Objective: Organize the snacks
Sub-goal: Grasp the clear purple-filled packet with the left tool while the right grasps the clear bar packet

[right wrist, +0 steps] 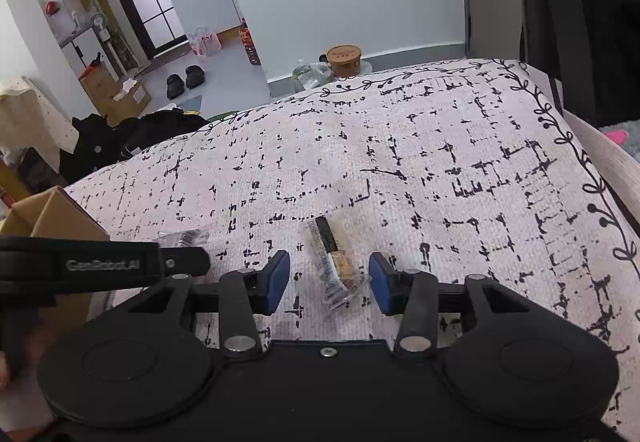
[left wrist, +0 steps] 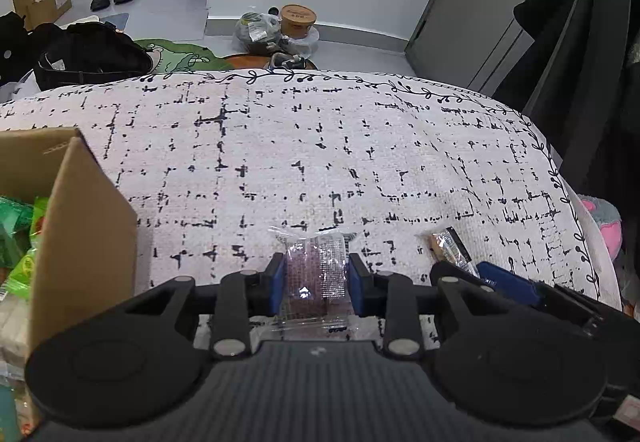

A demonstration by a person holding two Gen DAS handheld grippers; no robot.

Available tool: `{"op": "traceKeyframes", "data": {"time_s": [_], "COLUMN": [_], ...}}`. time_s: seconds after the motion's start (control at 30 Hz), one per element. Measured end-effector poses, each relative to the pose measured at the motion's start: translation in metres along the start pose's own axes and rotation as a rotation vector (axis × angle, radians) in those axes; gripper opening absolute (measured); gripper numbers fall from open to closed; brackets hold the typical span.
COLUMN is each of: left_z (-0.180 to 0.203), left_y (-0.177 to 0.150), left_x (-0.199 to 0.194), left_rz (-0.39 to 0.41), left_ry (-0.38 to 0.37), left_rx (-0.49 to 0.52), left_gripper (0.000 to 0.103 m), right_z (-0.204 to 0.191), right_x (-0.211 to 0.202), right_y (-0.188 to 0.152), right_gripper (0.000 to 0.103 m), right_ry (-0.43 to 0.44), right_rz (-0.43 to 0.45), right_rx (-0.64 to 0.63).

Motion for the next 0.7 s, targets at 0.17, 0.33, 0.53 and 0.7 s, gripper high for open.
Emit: {"op": "traceKeyframes", "data": {"time_s": [0.17, 0.33, 0.53, 0.7], "left_z": [-0.006, -0.009, -0.017, -0.024], "left_y": [-0.001, -0.004, 0.000, 0.003], "left_x": [-0.011, -0.032, -0.058, -0.081], "left_rz": [0.002, 0.016, 0.051, 0.091], "left_ry": [-0.003, -0.017, -0.040, -0.057], "left_rx": [-0.010, 0.010, 0.005, 0.005], "left_gripper": [0.031, 0.031, 0.031, 0.031], "right_z": [-0.007, -0.008, -0.017, -0.029], "right_x": [0.004, 0.003, -0.012, -0.024], "right_y": [-0.002, -0.002, -0.002, 0.002], "right_gripper": [0.028, 0.022, 0.020, 0.019], "right_ry": [-0.032, -0.034, -0.034, -0.017], "right_rz": [0.001, -0.006, 0.032, 0.068], "right_rx": [-0.045, -0.038, -0.050, -0.050]}}
Point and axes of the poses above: each gripper's, at about its wrist camera, not at the fingertips, and x roughly the way its jaws point, z to its right, y to its top, the point moved 4 cm from there along x, roughly the way its jaws point, and after that the axes turned 7 degrees about z, right-handed, at the moved point
